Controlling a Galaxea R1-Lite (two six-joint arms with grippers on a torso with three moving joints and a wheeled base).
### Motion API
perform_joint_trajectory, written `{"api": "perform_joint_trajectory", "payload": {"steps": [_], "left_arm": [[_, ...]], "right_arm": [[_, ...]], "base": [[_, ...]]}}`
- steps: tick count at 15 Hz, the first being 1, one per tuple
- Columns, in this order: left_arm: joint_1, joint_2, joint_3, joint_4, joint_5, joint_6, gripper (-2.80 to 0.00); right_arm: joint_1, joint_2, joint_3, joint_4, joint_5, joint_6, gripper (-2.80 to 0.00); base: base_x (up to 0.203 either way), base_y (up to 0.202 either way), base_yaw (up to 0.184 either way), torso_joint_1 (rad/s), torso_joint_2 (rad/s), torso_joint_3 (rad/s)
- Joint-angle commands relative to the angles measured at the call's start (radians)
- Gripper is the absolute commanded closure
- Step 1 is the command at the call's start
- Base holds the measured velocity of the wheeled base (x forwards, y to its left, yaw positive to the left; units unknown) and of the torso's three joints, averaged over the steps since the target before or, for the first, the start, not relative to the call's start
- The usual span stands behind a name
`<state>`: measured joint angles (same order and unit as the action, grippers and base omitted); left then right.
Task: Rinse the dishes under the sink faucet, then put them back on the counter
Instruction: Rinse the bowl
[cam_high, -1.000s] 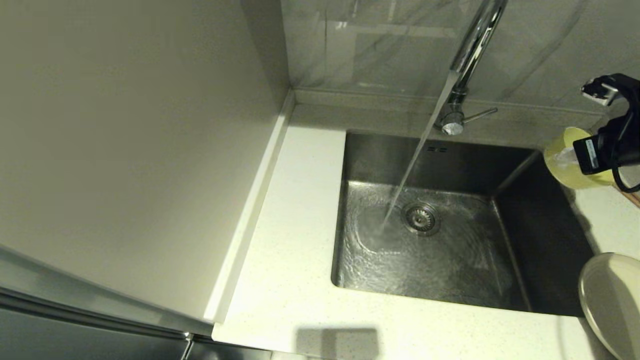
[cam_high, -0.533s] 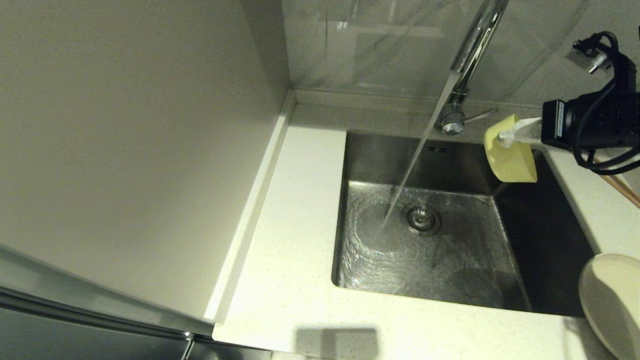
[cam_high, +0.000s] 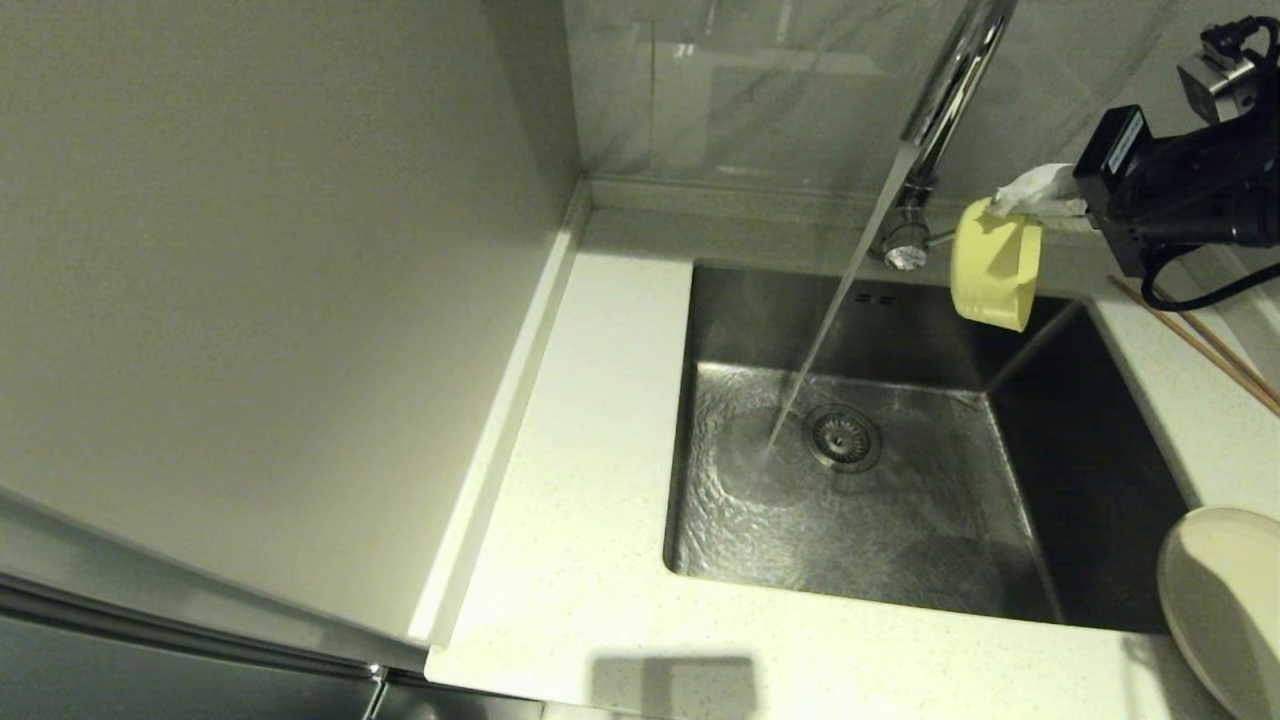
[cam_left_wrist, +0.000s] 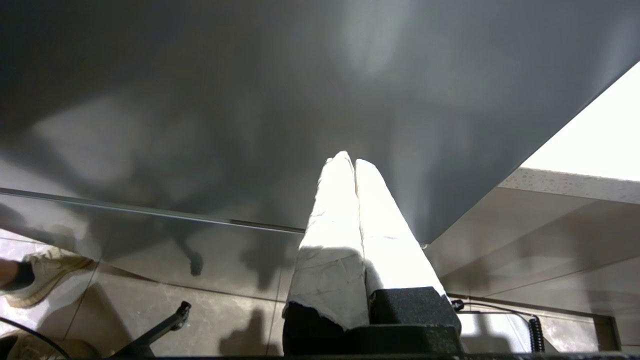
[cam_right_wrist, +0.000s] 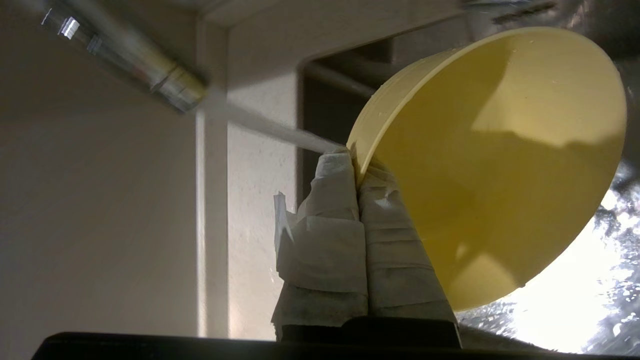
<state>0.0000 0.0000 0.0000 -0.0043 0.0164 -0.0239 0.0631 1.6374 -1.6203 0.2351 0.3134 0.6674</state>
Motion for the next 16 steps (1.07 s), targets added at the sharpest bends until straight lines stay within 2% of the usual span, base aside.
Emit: {"api": "perform_joint_trajectory", "payload": {"steps": [1, 4, 6, 9, 16], "left_arm": [[0.0, -0.002, 0.0, 0.0, 0.0, -0.001, 0.0], [0.0, -0.002, 0.0, 0.0, 0.0, -0.001, 0.0], [0.0, -0.002, 0.0, 0.0, 0.0, -0.001, 0.0], [0.0, -0.002, 0.0, 0.0, 0.0, -0.001, 0.0], [0.0, -0.002, 0.0, 0.0, 0.0, -0.001, 0.0]], "right_arm": [[-0.014, 0.008, 0.003, -0.001, -0.005, 0.07, 0.0], [-0.014, 0.018, 0.002, -0.063, 0.001, 0.18, 0.0], [-0.014, 0.024, 0.003, -0.129, 0.029, 0.257, 0.0], [-0.014, 0.025, 0.006, -0.151, 0.071, 0.378, 0.0], [-0.013, 0.038, 0.03, -0.152, 0.089, 0.437, 0.0]], "base": [[0.0, 0.0, 0.0, 0.0, 0.0, 0.0], [0.0, 0.0, 0.0, 0.0, 0.0, 0.0], [0.0, 0.0, 0.0, 0.0, 0.0, 0.0], [0.0, 0.0, 0.0, 0.0, 0.0, 0.0], [0.0, 0.0, 0.0, 0.0, 0.0, 0.0]]}}
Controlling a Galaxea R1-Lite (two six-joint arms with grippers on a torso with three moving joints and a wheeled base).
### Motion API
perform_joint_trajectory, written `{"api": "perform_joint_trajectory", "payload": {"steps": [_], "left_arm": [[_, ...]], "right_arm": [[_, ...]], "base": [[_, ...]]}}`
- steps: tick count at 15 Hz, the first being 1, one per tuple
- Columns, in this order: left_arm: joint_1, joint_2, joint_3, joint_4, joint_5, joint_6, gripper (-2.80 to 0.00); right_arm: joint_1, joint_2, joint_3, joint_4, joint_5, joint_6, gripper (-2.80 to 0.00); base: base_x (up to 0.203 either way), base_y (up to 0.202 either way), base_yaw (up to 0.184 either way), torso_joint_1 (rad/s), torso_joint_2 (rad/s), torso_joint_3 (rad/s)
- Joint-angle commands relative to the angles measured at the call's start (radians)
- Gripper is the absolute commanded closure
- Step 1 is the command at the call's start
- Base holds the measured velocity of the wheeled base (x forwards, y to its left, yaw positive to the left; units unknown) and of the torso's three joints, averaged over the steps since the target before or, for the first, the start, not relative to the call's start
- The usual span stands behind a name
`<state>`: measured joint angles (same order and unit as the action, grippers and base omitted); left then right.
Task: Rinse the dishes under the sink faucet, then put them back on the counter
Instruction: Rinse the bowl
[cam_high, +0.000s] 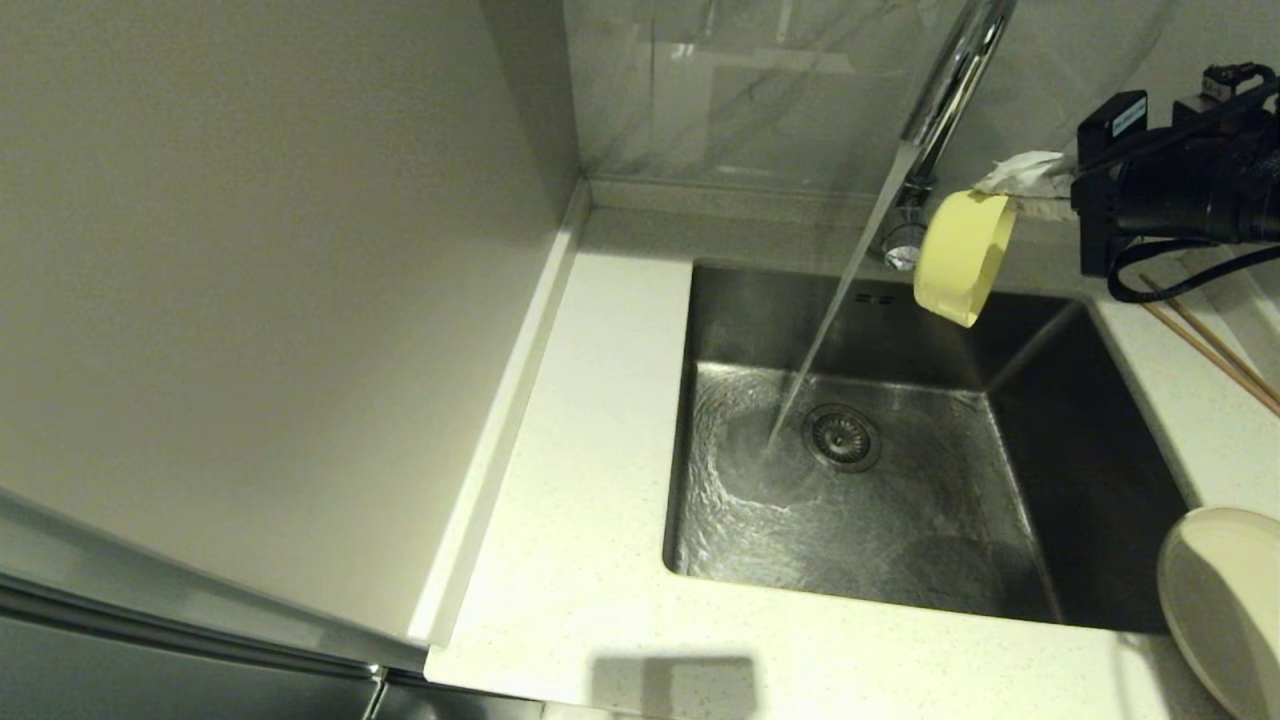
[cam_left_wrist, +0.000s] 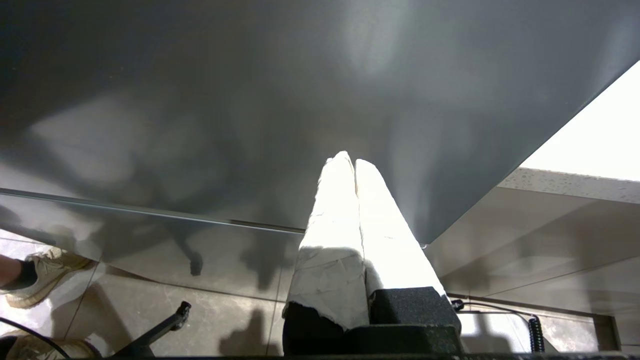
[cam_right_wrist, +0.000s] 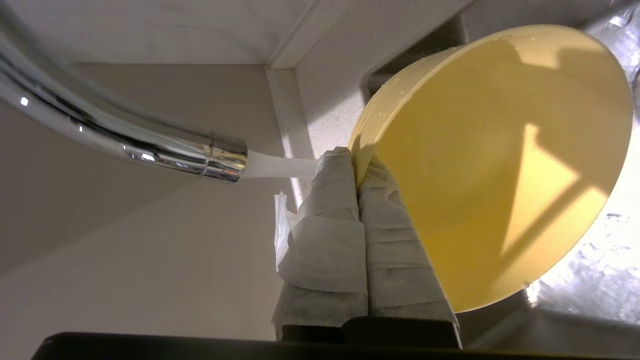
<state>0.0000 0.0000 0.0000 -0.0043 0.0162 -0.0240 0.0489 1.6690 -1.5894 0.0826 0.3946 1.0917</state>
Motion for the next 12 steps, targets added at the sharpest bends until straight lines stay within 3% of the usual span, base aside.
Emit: {"api": "perform_joint_trajectory", "payload": {"steps": [1, 8, 12], "left_arm": [[0.0, -0.002, 0.0, 0.0, 0.001, -0.001, 0.0], [0.0, -0.002, 0.0, 0.0, 0.001, -0.001, 0.0], [0.0, -0.002, 0.0, 0.0, 0.001, -0.001, 0.0]], "right_arm": [[0.0, 0.006, -0.001, 0.0, 0.035, 0.023, 0.0], [0.002, 0.008, 0.002, -0.077, 0.103, 0.106, 0.0], [0.003, 0.021, 0.002, -0.084, 0.115, 0.108, 0.0]], "base": [[0.0, 0.0, 0.0, 0.0, 0.0, 0.0], [0.0, 0.0, 0.0, 0.0, 0.0, 0.0], [0.0, 0.0, 0.0, 0.0, 0.0, 0.0]]}}
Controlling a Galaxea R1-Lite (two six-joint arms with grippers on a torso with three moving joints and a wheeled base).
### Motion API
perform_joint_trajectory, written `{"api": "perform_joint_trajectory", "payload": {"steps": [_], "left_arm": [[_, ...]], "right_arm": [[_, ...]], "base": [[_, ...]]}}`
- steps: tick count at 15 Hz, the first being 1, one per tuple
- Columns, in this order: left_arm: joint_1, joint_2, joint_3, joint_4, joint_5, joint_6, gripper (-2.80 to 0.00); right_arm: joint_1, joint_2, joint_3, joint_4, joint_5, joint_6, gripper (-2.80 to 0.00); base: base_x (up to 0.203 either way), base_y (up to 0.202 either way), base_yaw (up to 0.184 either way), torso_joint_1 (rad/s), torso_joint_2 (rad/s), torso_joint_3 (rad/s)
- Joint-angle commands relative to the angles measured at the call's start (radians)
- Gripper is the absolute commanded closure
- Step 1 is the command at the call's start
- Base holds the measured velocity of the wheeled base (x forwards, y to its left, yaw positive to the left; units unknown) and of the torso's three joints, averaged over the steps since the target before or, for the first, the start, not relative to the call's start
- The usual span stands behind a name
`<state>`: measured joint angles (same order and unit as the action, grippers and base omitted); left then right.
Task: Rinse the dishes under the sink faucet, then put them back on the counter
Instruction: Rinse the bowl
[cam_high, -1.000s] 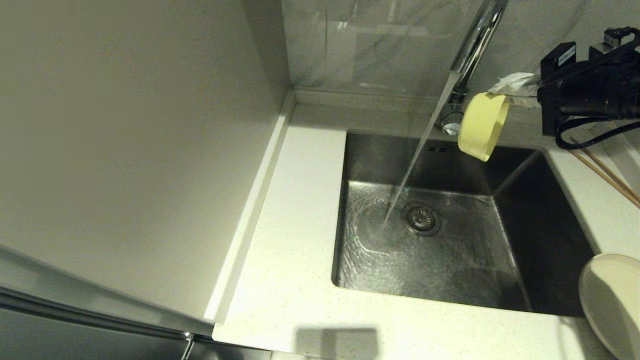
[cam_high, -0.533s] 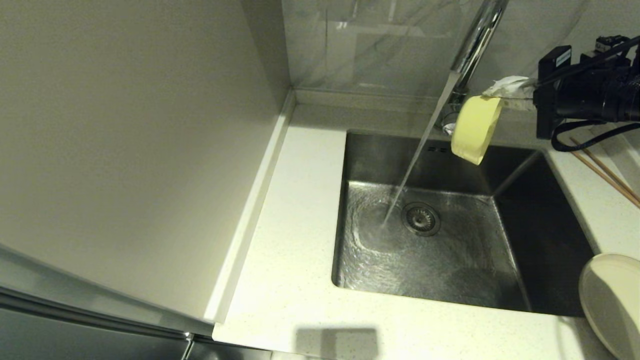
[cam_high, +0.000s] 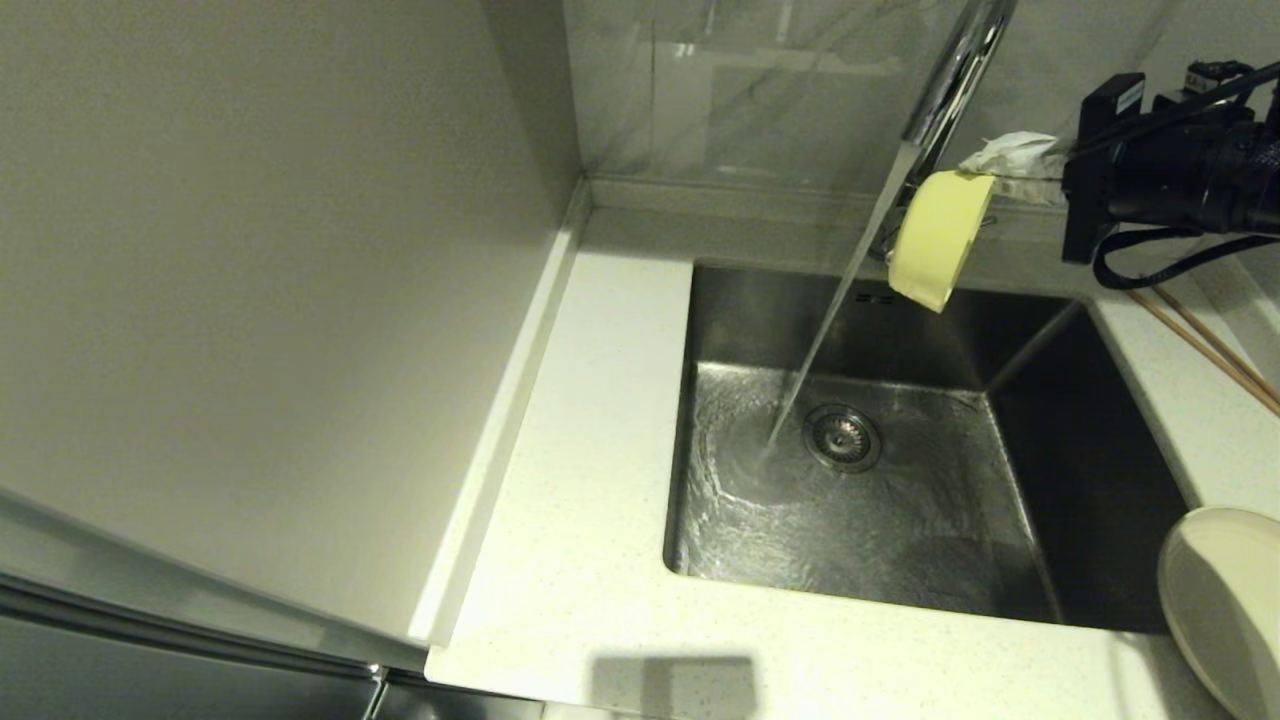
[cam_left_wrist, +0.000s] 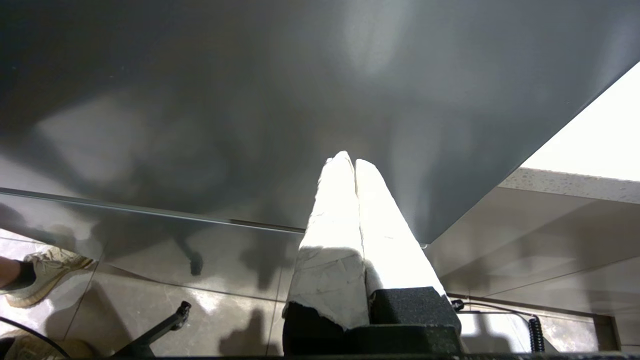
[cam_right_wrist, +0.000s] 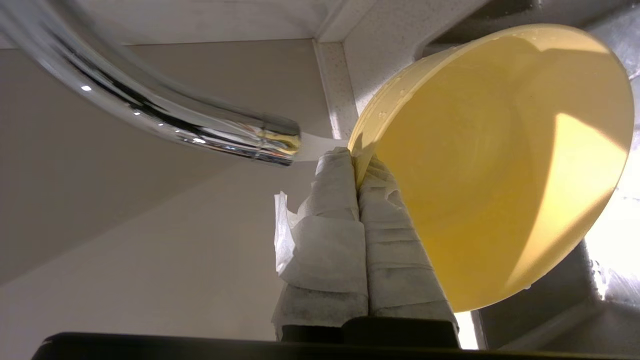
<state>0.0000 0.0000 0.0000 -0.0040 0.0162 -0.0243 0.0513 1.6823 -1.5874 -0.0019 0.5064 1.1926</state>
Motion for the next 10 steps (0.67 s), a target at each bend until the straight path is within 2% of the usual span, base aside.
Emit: {"api": "perform_joint_trajectory", "payload": {"steps": [1, 10], "left_arm": [[0.0, -0.002, 0.0, -0.001, 0.001, 0.0, 0.0], [0.0, -0.002, 0.0, -0.001, 0.001, 0.0, 0.0]], "right_arm": [[0.002, 0.012, -0.002, -0.001, 0.003, 0.007, 0.0], [0.028, 0.027, -0.005, -0.001, 0.008, 0.007, 0.0]], "base": [[0.0, 0.0, 0.0, 0.0, 0.0, 0.0], [0.0, 0.0, 0.0, 0.0, 0.0, 0.0]]}}
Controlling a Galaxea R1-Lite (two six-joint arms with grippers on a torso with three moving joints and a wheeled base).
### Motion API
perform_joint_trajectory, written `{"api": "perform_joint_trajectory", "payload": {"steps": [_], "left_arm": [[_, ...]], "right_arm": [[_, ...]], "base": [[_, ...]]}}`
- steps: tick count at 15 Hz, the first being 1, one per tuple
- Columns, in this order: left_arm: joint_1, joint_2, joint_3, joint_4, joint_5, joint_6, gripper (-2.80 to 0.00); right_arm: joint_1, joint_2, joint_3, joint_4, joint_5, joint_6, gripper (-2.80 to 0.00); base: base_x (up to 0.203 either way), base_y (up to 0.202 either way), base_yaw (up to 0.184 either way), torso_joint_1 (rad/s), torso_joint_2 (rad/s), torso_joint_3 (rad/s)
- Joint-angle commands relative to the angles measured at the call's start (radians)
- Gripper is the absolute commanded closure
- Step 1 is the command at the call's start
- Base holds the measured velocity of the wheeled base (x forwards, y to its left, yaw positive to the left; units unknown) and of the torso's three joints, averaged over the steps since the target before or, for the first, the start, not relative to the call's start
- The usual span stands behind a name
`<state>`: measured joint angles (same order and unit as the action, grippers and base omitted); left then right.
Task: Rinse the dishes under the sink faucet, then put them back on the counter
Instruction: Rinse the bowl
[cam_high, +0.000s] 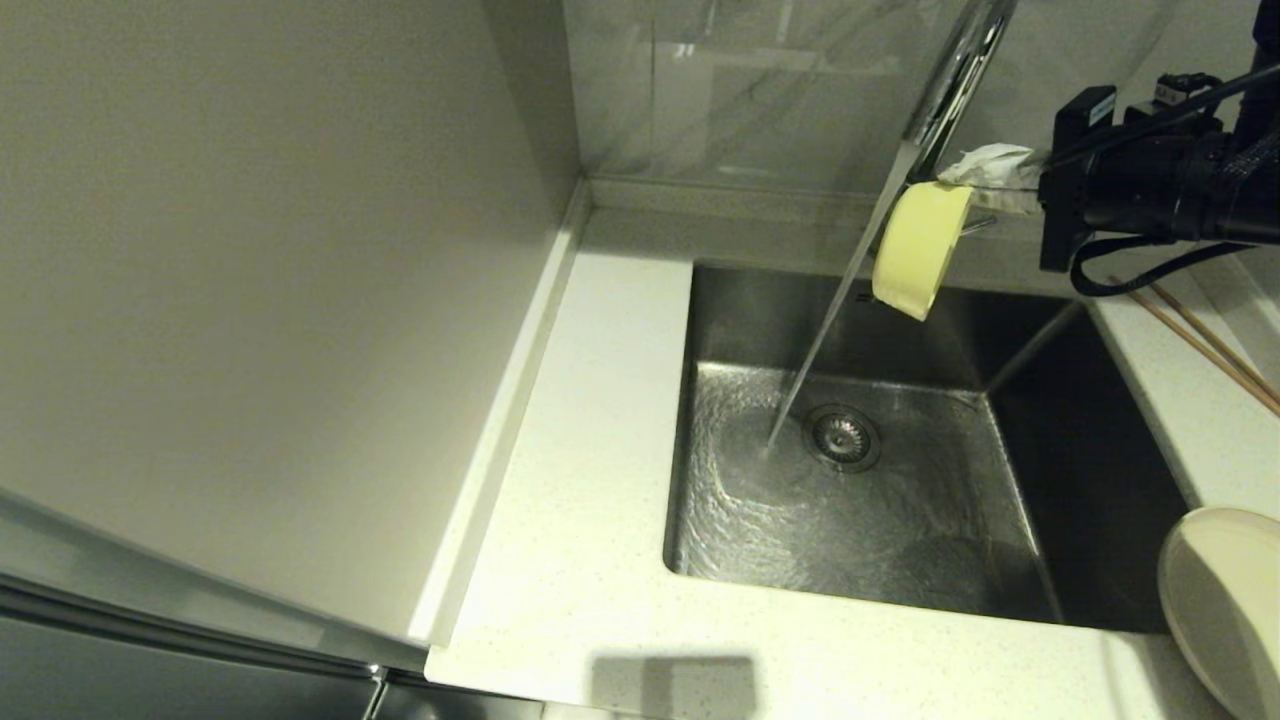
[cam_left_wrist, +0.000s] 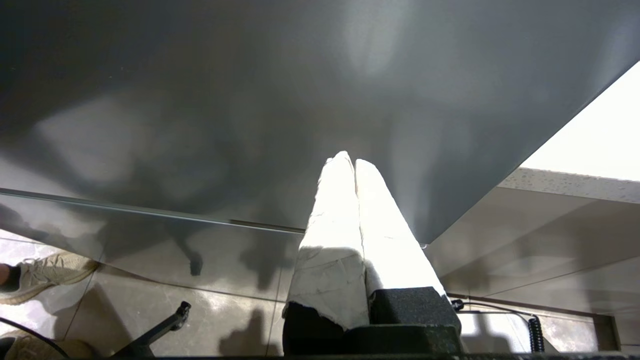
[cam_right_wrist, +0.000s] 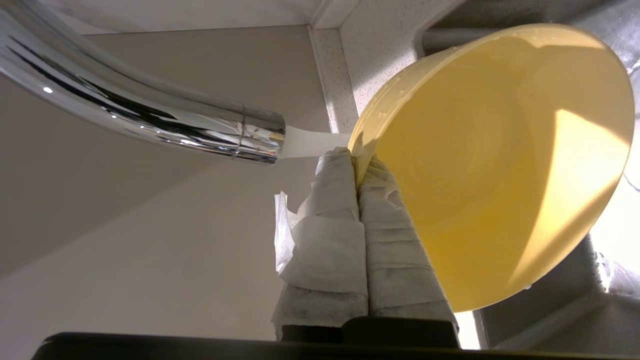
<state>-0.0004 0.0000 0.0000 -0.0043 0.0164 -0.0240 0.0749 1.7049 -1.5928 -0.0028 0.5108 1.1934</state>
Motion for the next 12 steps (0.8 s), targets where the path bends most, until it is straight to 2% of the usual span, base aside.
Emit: {"api": "perform_joint_trajectory", "payload": {"steps": [1, 12], "left_arm": [[0.0, -0.002, 0.0, 0.0, 0.0, -0.001, 0.0], [0.0, -0.002, 0.0, 0.0, 0.0, -0.001, 0.0]], "right_arm": [[0.006, 0.005, 0.0, 0.0, 0.003, 0.006, 0.0], [0.02, 0.018, -0.023, 0.0, 0.003, 0.006, 0.0]], "base": [[0.0, 0.0, 0.0, 0.0, 0.0, 0.0], [0.0, 0.0, 0.0, 0.0, 0.0, 0.0]]}}
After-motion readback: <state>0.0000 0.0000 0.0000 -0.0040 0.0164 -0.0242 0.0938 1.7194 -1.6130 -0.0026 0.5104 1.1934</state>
